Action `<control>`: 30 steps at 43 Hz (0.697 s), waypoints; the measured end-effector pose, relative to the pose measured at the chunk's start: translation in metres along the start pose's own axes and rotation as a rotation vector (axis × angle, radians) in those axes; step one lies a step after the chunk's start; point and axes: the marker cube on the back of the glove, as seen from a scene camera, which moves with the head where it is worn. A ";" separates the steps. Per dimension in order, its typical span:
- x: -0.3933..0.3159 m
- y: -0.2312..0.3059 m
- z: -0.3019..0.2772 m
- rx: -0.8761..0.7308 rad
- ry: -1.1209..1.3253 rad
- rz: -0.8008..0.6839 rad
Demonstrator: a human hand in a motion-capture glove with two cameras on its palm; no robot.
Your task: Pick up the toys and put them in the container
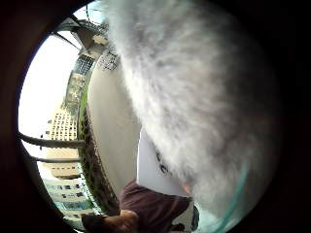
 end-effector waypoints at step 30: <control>0.146 0.083 -0.014 -0.337 0.104 0.221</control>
